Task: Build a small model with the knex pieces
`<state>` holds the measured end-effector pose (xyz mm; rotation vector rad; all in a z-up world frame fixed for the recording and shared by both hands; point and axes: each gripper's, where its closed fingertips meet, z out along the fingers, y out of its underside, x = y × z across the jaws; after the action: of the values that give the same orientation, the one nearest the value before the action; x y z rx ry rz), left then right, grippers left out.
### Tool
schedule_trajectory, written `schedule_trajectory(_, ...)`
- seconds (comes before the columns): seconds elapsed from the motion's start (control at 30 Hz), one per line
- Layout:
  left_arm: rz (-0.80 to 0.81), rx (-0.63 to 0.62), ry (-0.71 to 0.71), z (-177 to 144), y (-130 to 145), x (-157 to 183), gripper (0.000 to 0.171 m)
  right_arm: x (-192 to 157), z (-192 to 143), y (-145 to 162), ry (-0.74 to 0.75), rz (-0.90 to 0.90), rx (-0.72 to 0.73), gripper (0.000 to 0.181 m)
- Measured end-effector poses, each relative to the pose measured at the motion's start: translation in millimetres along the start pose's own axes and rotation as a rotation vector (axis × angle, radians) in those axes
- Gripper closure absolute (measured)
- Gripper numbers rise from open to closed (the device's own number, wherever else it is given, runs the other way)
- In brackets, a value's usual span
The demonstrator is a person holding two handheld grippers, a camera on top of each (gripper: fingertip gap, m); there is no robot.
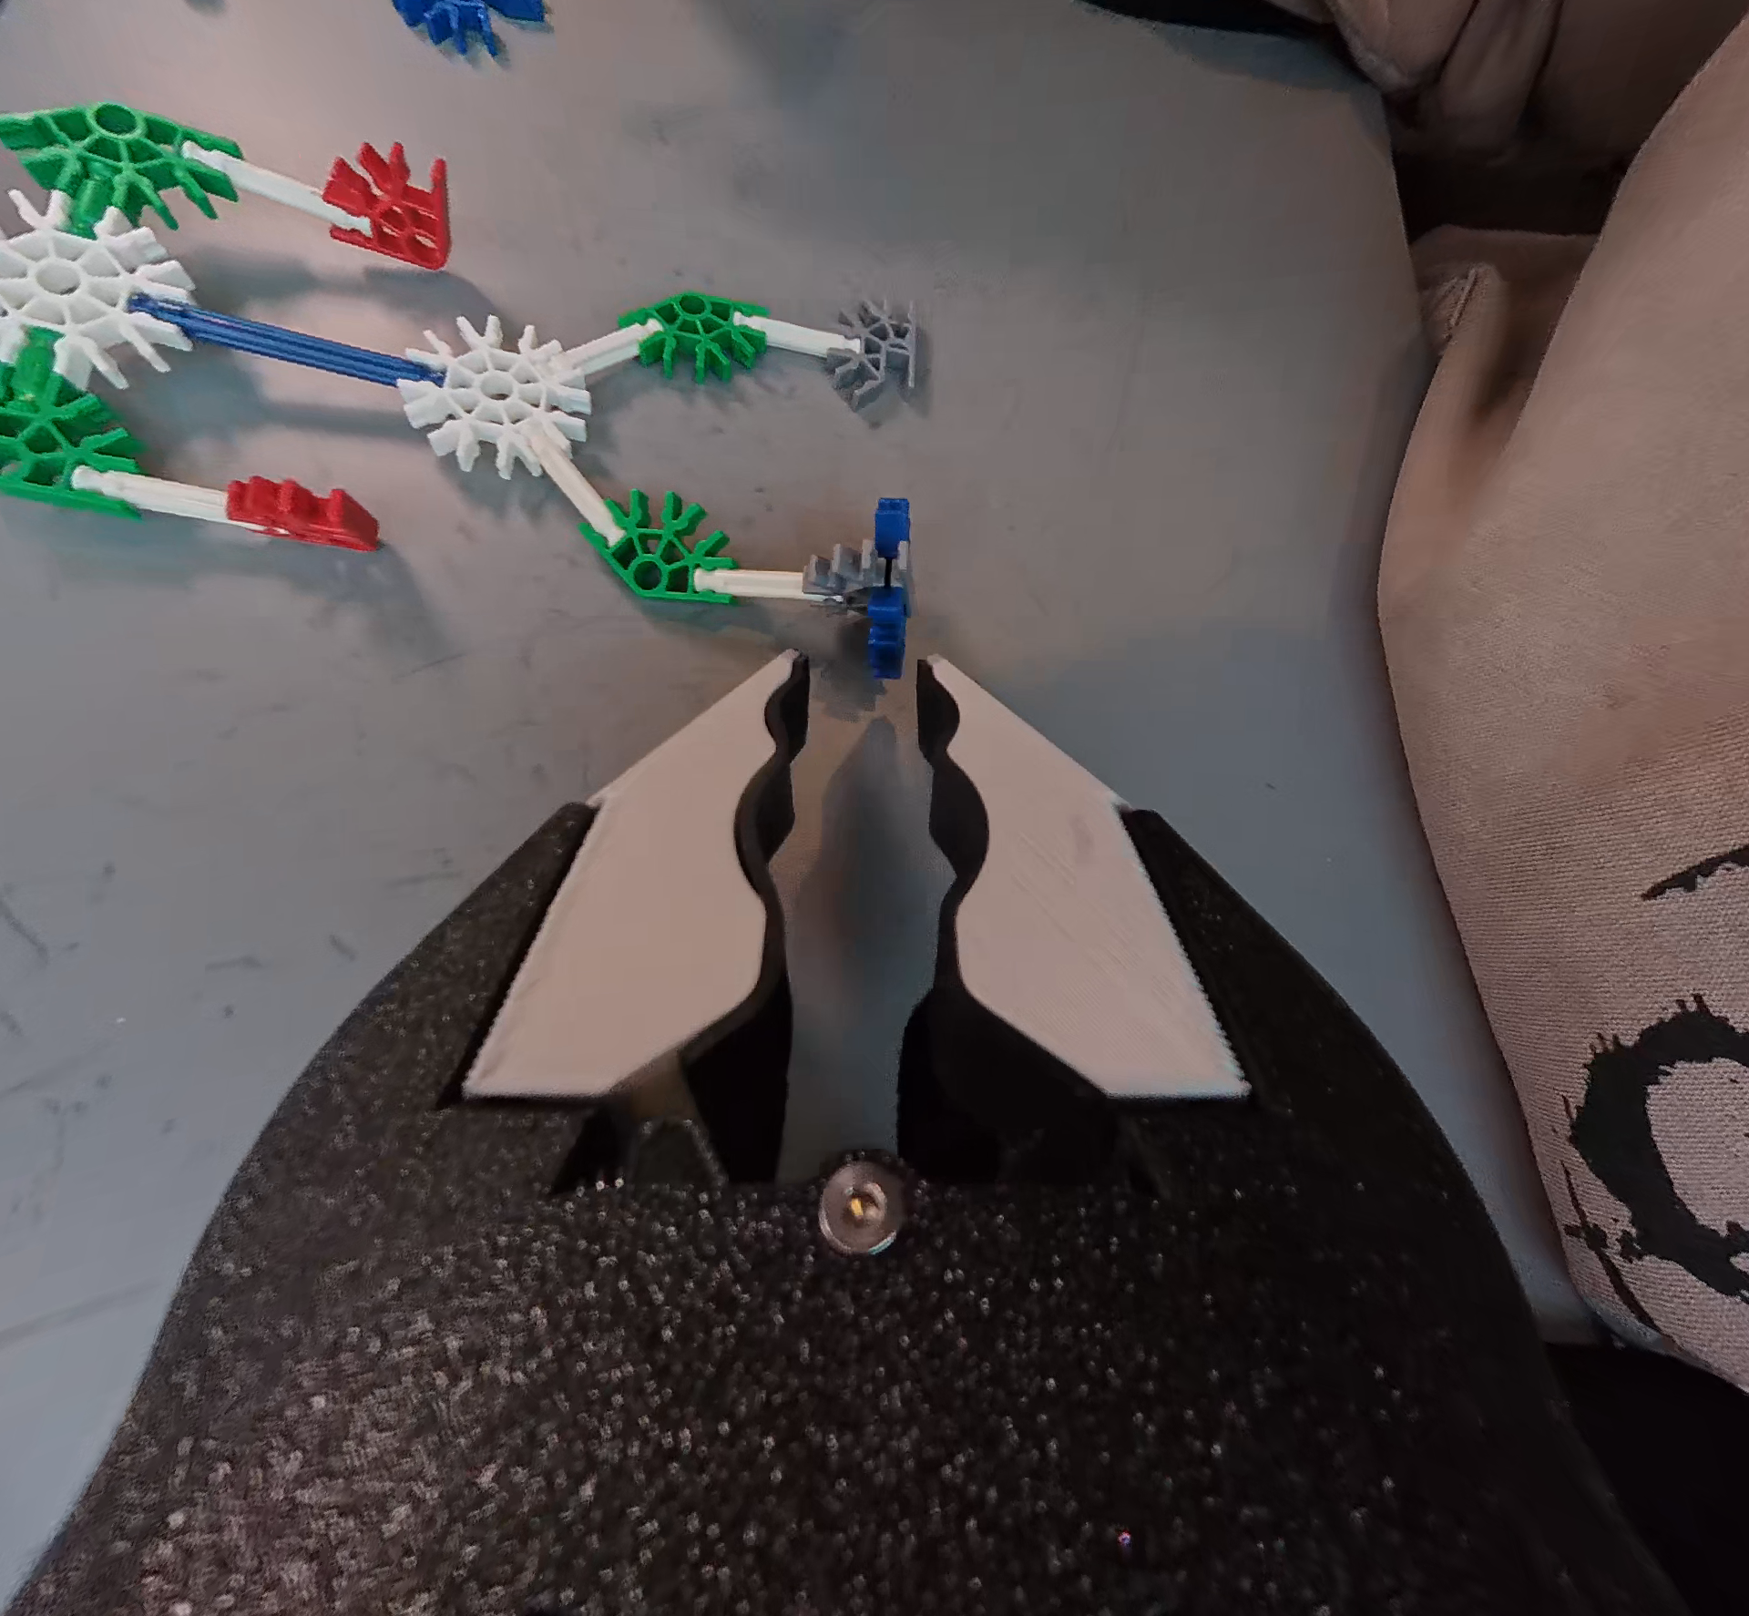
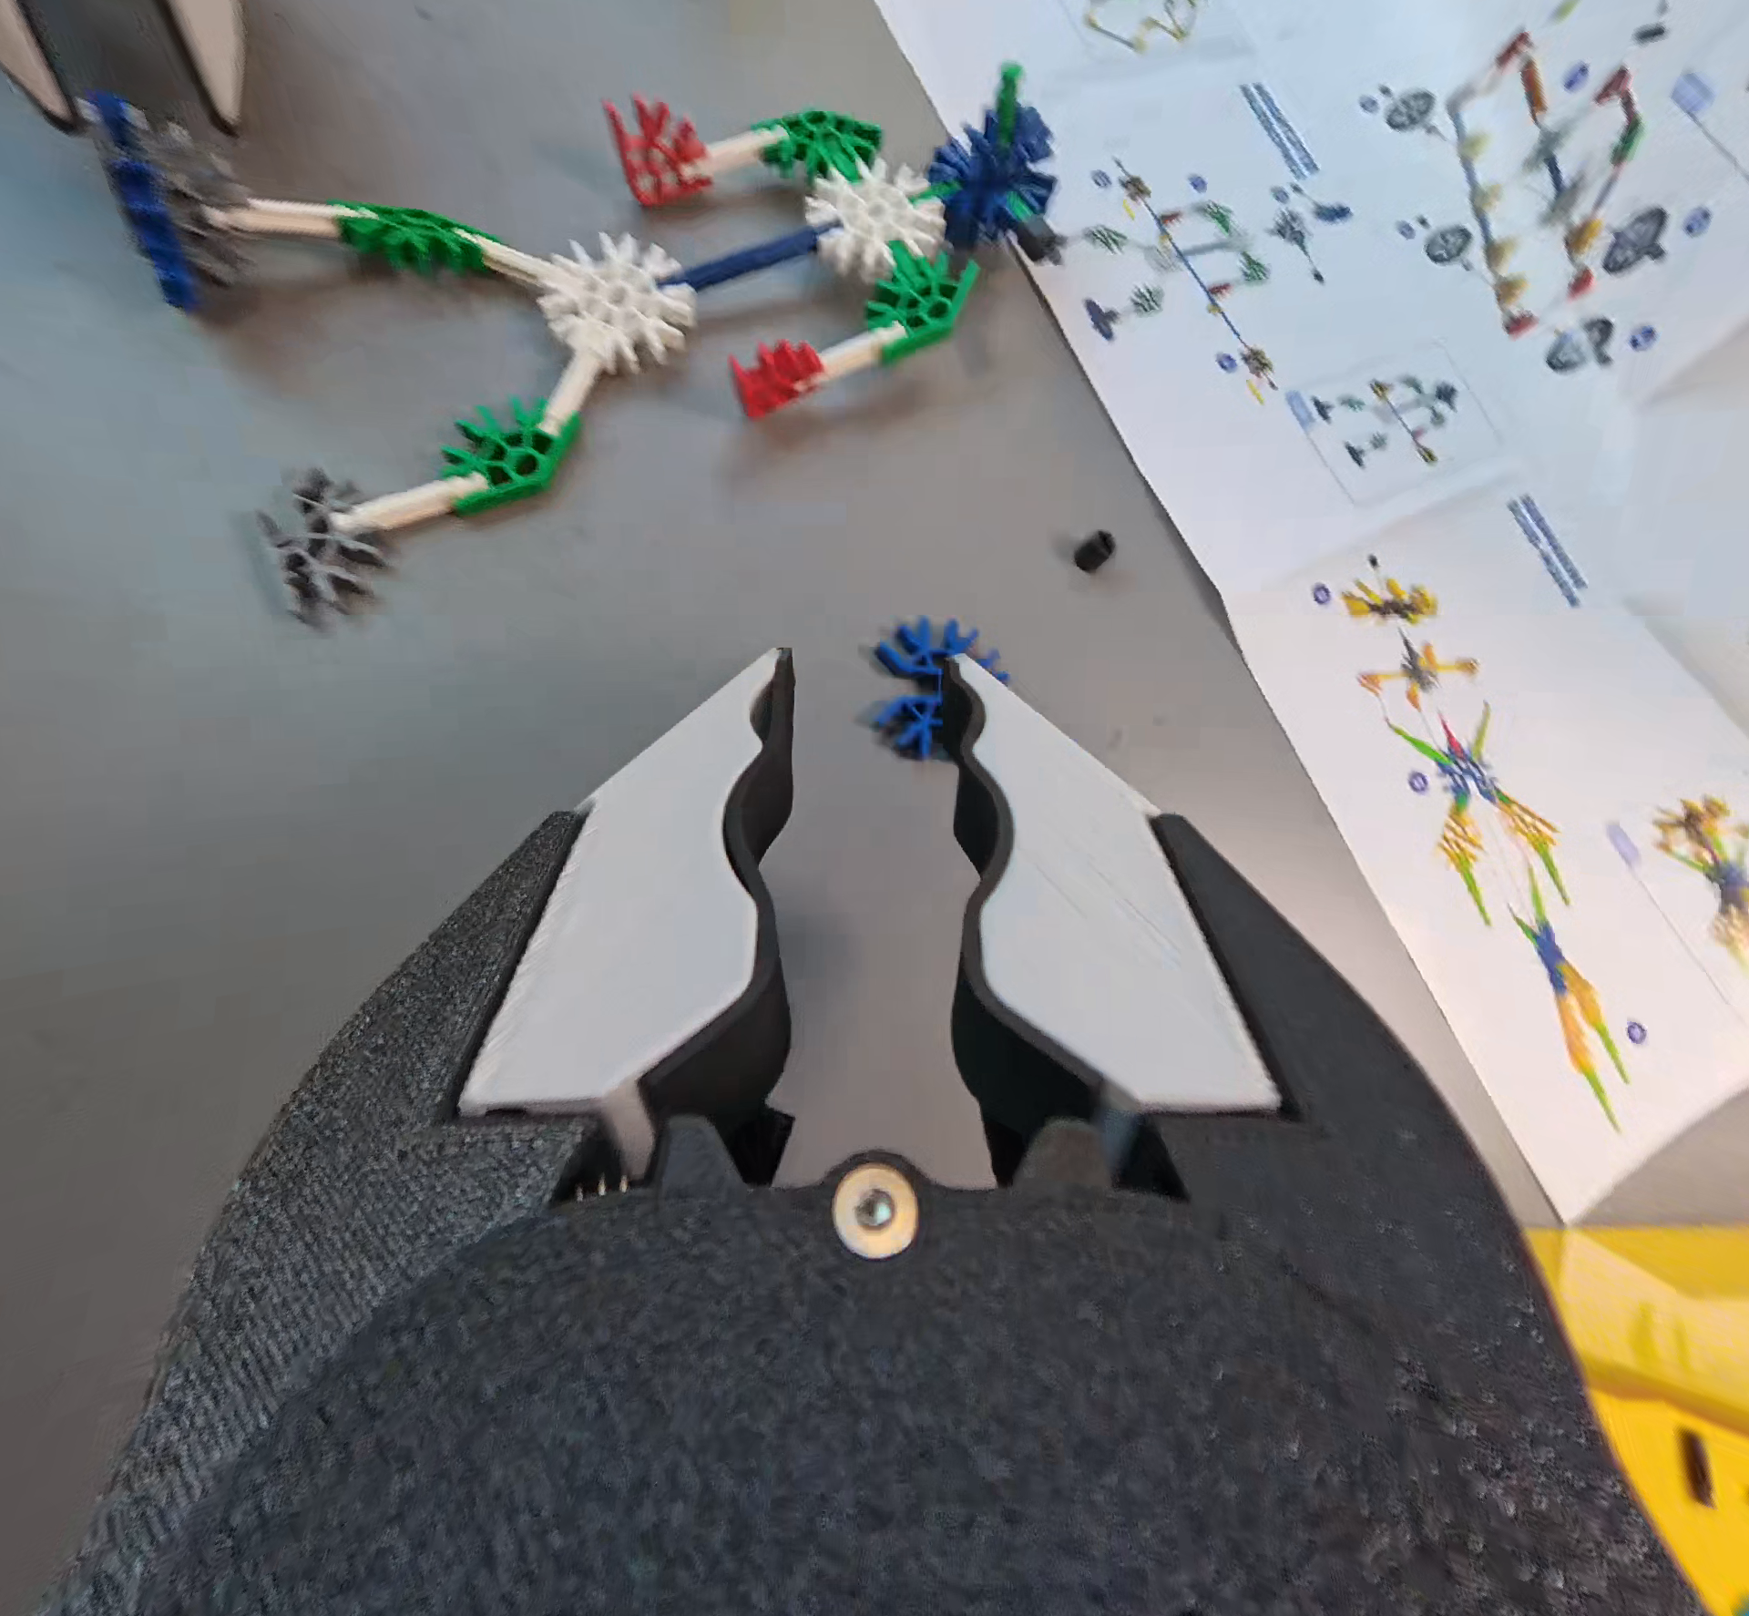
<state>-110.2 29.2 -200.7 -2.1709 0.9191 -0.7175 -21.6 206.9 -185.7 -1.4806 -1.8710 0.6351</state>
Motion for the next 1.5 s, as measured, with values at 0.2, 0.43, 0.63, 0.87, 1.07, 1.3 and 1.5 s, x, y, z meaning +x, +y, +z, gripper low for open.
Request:
schedule_trajectory(0.2,-0.019,0.078,-0.036,-3.9,-10.9,-10.2,0.144,19.0,16.2,23.0,0.047,0.091,-0.06,0.135)
schedule_trajectory(0.43,-0.016,0.199,-0.095,-13.3,-28.6,-20.5,0.142,8.9,16.6,16.4,0.01,0.091,-0.045,0.176)
schedule_trajectory(0.63,-0.014,0.274,-0.157,-16.8,-35.4,-33.8,0.139,-8.3,7.4,7.5,-0.048,0.041,-0.031,0.175)
schedule_trajectory(0.87,0.025,0.346,-0.273,-21.2,-48.4,-43.0,0.139,14.9,21.4,17.6,0.063,0.116,-0.068,0.136)
schedule_trajectory(1.07,0.022,0.395,-0.355,-32.1,-52.7,-53.7,0.139,-2.0,21.3,14.2,0.001,0.102,-0.082,0.174)
schedule_trajectory(1.3,0.072,0.373,-0.352,-25.2,-54.0,-46.1,0.135,-9.0,12.1,-3.5,-0.024,0.105,-0.003,0.168)
schedule_trajectory(1.5,0.078,0.356,-0.322,-17.9,-54.7,-37.6,0.135,-1.0,29.0,15.0,0.004,0.199,-0.078,0.152)
